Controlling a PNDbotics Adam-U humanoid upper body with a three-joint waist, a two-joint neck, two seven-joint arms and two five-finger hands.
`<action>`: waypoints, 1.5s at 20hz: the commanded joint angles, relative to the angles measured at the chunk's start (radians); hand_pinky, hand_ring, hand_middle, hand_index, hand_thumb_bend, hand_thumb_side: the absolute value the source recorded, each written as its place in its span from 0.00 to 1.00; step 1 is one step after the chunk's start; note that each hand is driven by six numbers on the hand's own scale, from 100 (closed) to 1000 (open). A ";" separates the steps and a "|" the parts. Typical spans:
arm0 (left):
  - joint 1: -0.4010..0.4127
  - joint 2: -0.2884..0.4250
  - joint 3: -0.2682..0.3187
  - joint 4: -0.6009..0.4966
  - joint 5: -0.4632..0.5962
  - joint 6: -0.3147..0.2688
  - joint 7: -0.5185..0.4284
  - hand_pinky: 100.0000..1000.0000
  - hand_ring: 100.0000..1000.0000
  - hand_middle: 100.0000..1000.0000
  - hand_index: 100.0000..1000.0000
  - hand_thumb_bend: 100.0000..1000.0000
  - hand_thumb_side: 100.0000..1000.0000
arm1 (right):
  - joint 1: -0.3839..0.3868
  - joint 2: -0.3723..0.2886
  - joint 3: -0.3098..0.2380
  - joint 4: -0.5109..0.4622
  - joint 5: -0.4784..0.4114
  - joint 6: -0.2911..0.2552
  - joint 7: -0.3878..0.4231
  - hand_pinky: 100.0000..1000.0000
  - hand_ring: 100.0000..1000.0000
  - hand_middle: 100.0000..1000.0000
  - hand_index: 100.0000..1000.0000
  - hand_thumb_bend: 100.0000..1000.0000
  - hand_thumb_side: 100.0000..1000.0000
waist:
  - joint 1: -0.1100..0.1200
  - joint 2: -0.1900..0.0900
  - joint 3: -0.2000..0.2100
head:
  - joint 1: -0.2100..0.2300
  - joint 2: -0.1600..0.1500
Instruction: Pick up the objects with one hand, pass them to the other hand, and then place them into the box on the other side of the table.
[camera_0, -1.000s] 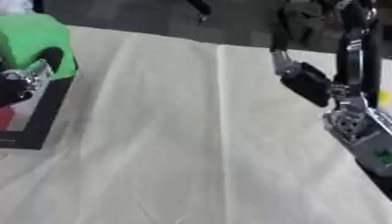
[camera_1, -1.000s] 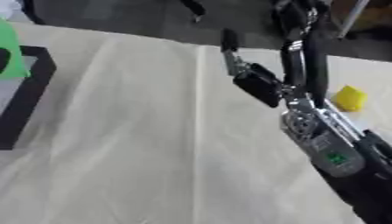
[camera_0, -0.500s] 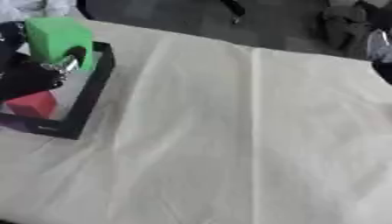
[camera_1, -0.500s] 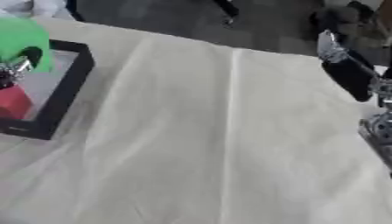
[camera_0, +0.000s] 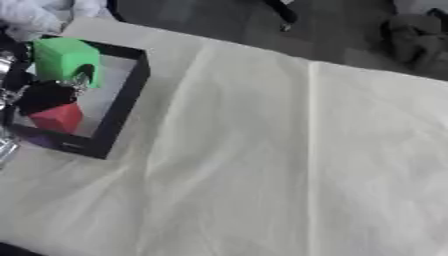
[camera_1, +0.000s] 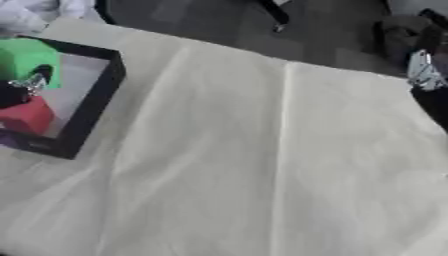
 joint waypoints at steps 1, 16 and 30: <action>-0.014 0.021 0.022 0.053 -0.038 0.051 0.050 0.82 0.08 0.43 0.59 0.38 0.10 | -0.001 -0.009 -0.015 -0.015 0.005 0.004 -0.015 0.76 0.79 0.71 0.80 0.11 0.00 | 0.005 -0.014 -0.003 | 0.000 -0.018; -0.010 0.025 0.030 0.091 -0.307 0.216 -0.117 1.00 0.42 0.74 0.91 1.00 0.41 | 0.010 0.006 -0.014 -0.015 0.000 0.003 -0.039 0.76 0.78 0.71 0.80 0.08 0.03 | 0.006 -0.015 -0.009 | -0.002 -0.010; 0.110 -0.031 0.086 -0.377 0.019 -0.080 0.119 0.96 0.24 0.74 0.85 0.82 0.60 | 0.185 -0.139 -0.168 -0.015 -0.120 0.214 0.054 0.75 0.80 0.71 0.80 0.00 0.00 | 0.014 -0.028 -0.009 | -0.304 0.026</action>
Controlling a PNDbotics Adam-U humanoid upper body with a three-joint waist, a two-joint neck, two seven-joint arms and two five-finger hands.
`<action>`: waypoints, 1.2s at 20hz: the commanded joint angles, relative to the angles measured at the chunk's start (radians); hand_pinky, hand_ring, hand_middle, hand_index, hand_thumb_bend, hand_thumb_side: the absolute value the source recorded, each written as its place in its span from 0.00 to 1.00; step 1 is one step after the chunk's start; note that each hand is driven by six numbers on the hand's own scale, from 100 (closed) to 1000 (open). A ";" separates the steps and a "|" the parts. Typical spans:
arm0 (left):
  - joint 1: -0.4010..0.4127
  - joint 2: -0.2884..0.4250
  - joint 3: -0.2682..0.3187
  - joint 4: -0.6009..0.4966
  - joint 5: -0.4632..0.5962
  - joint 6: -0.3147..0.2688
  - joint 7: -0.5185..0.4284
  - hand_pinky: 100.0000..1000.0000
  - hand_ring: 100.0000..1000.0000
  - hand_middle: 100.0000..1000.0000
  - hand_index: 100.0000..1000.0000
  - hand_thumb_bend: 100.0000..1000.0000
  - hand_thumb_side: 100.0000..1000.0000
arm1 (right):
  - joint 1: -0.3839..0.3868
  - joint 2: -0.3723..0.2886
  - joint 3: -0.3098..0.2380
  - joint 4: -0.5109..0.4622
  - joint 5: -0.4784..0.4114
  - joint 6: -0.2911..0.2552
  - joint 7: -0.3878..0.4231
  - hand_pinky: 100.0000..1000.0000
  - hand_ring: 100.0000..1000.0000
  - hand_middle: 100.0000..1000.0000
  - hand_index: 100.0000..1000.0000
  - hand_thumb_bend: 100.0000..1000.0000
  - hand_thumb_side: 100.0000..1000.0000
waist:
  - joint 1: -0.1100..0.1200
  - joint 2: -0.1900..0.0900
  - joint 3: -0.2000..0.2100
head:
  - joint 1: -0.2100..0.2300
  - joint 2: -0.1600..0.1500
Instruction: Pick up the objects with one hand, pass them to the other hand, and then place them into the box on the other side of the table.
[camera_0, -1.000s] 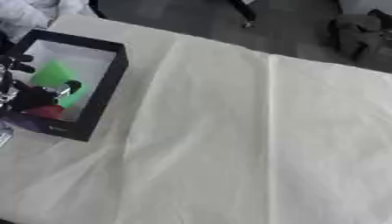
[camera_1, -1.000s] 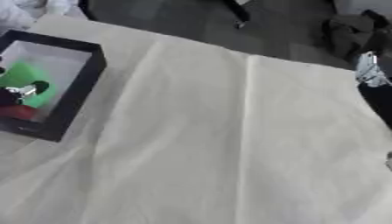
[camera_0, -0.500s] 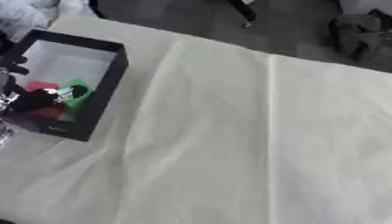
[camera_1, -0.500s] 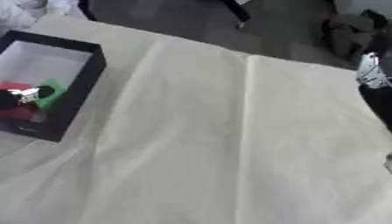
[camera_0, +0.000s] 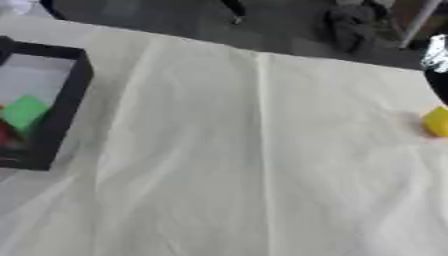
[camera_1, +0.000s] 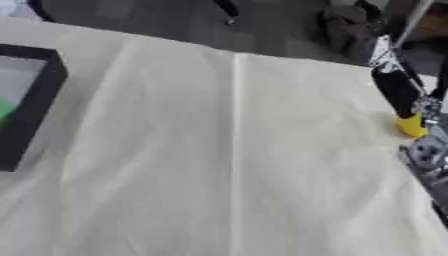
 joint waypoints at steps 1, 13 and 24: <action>0.009 -0.019 0.008 -0.039 0.024 -0.062 0.056 0.96 0.24 0.74 0.85 0.73 0.57 | 0.046 -0.078 -0.050 -0.015 -0.086 0.100 0.080 0.76 0.80 0.71 0.80 0.00 0.05 | 0.012 -0.025 -0.002 | -0.070 0.006; 0.089 -0.129 0.027 -0.040 0.027 -0.216 0.075 0.96 0.25 0.75 0.83 0.77 0.55 | 0.237 -0.207 -0.146 -0.015 -0.300 0.335 0.285 0.78 0.87 0.81 0.86 0.00 0.16 | 0.046 -0.025 0.009 | -0.100 0.048; 0.089 -0.150 0.011 -0.040 0.016 -0.255 0.069 0.96 0.24 0.75 0.82 0.77 0.54 | 0.346 -0.257 -0.187 -0.015 -0.343 0.577 0.436 0.80 0.88 0.81 0.86 0.12 0.16 | 0.042 0.001 0.040 | -0.156 0.025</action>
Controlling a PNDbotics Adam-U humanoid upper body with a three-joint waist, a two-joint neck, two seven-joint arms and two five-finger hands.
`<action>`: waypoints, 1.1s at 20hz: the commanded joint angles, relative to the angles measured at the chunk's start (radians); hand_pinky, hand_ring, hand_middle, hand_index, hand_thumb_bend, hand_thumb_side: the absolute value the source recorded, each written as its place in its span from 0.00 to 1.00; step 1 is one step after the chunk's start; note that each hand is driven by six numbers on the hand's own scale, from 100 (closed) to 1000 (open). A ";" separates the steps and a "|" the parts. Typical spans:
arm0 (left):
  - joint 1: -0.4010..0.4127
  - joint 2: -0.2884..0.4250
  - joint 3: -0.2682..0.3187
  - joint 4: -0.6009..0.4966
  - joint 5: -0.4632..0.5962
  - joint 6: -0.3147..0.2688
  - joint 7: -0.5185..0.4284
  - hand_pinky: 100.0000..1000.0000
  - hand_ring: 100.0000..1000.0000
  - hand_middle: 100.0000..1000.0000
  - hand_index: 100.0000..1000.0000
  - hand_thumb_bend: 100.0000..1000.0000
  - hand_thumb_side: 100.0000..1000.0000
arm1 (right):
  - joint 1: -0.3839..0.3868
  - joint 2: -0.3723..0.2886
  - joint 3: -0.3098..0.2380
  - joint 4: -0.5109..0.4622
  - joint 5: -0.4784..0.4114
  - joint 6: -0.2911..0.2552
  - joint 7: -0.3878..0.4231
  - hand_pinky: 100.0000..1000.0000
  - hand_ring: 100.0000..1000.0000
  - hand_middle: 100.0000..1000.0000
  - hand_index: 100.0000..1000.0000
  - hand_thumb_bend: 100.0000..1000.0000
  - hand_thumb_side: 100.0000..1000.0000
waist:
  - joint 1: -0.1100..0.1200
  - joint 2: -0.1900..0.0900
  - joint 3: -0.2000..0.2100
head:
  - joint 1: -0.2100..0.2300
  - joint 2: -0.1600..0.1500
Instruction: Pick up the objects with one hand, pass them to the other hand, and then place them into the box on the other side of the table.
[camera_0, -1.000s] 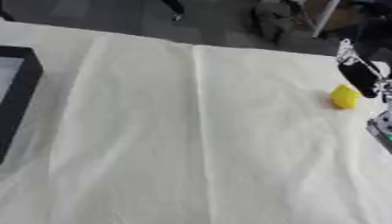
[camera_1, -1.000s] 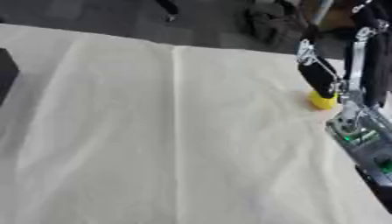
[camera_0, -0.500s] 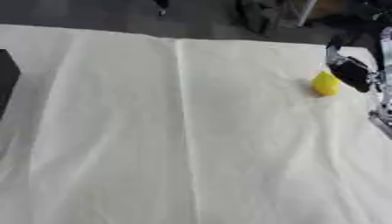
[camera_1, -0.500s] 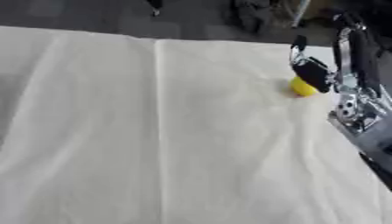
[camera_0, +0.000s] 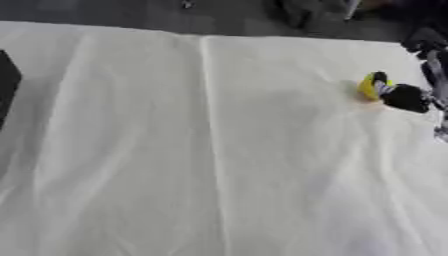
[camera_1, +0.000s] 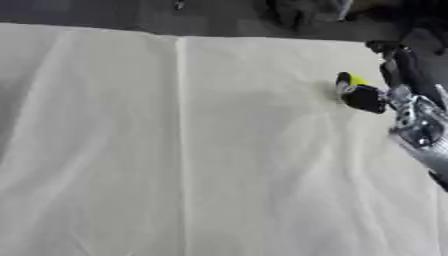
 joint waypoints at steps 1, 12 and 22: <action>-0.015 0.018 -0.003 -0.018 -0.011 -0.011 -0.006 0.96 0.24 0.75 0.82 0.78 0.54 | 0.003 -0.036 -0.027 -0.013 -0.007 0.061 0.003 0.80 0.87 0.82 0.86 0.14 0.15 | -0.001 -0.010 0.007 | -0.023 -0.021; -0.021 0.016 -0.019 -0.018 -0.024 -0.009 0.000 0.96 0.24 0.75 0.81 0.78 0.53 | 0.011 0.010 -0.043 -0.013 -0.088 0.194 -0.167 0.78 0.86 0.81 0.86 0.22 0.14 | -0.037 0.026 0.067 | -0.068 -0.051; -0.004 0.012 -0.018 -0.018 -0.040 -0.032 0.009 0.96 0.24 0.74 0.81 0.78 0.53 | 0.063 0.055 -0.108 -0.010 -0.181 0.237 -0.334 0.77 0.87 0.83 0.87 0.07 0.16 | -0.051 0.046 0.092 | -0.083 -0.066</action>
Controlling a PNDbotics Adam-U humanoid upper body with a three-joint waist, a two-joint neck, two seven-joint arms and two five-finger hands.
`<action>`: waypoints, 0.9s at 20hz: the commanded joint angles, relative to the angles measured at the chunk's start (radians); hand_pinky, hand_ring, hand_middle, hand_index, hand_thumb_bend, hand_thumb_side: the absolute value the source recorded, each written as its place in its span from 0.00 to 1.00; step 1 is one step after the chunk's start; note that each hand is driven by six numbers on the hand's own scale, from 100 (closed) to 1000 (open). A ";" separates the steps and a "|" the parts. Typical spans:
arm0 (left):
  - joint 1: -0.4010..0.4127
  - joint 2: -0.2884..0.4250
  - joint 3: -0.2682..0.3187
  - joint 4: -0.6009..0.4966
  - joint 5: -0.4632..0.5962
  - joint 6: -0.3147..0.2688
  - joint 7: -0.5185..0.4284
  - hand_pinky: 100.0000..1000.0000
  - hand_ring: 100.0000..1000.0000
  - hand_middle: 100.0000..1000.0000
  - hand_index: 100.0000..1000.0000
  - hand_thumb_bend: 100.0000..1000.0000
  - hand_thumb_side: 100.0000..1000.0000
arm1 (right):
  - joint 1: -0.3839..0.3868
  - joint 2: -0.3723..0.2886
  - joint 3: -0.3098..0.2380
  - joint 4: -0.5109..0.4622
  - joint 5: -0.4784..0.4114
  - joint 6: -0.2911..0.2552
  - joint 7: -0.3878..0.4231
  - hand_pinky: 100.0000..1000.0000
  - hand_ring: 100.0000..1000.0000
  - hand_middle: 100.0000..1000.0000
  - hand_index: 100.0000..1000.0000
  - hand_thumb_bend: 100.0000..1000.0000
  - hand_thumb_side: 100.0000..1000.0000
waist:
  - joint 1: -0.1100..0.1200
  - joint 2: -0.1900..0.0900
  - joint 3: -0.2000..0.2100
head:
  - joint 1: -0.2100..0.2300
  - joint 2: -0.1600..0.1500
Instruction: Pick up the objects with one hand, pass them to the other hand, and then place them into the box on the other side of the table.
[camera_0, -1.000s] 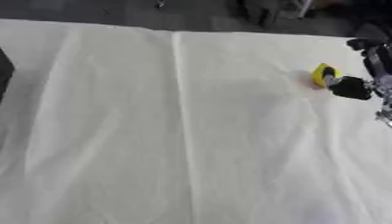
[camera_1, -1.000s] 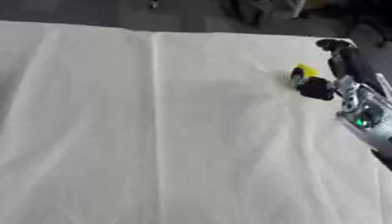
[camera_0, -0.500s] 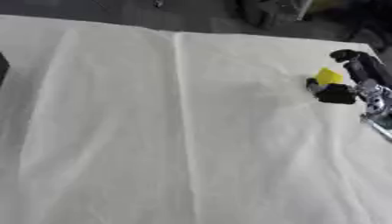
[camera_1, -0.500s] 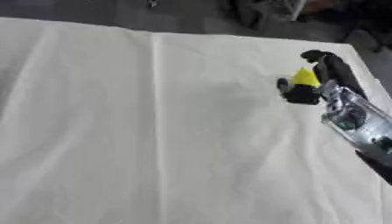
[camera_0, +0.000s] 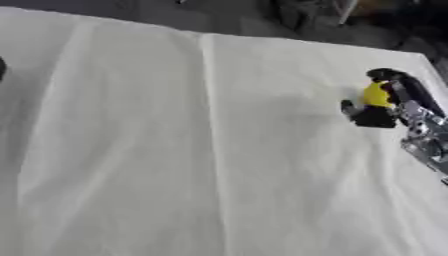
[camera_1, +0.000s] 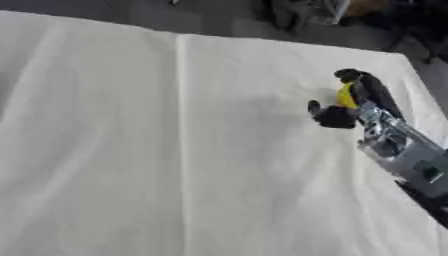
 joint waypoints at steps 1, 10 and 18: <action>-0.003 0.011 0.006 -0.018 -0.008 -0.007 0.006 0.96 0.24 0.74 0.81 0.78 0.53 | 0.009 -0.014 -0.036 -0.007 -0.051 0.247 -0.320 0.77 0.88 0.84 0.87 0.05 0.17 | 0.007 -0.014 0.000 | -0.004 -0.018; 0.023 -0.002 0.000 -0.018 -0.020 -0.021 0.005 0.96 0.23 0.74 0.81 0.78 0.52 | 0.027 -0.015 -0.074 0.017 -0.088 0.248 -0.448 0.78 0.91 0.86 0.89 0.00 0.36 | 0.023 -0.012 -0.010 | -0.011 -0.009; 0.050 -0.011 0.001 -0.018 -0.039 -0.047 0.013 0.96 0.23 0.74 0.81 0.78 0.52 | 0.049 0.001 -0.133 0.085 -0.038 0.248 -0.449 0.78 0.93 0.86 0.89 0.00 0.29 | 0.033 0.001 -0.008 | -0.023 -0.014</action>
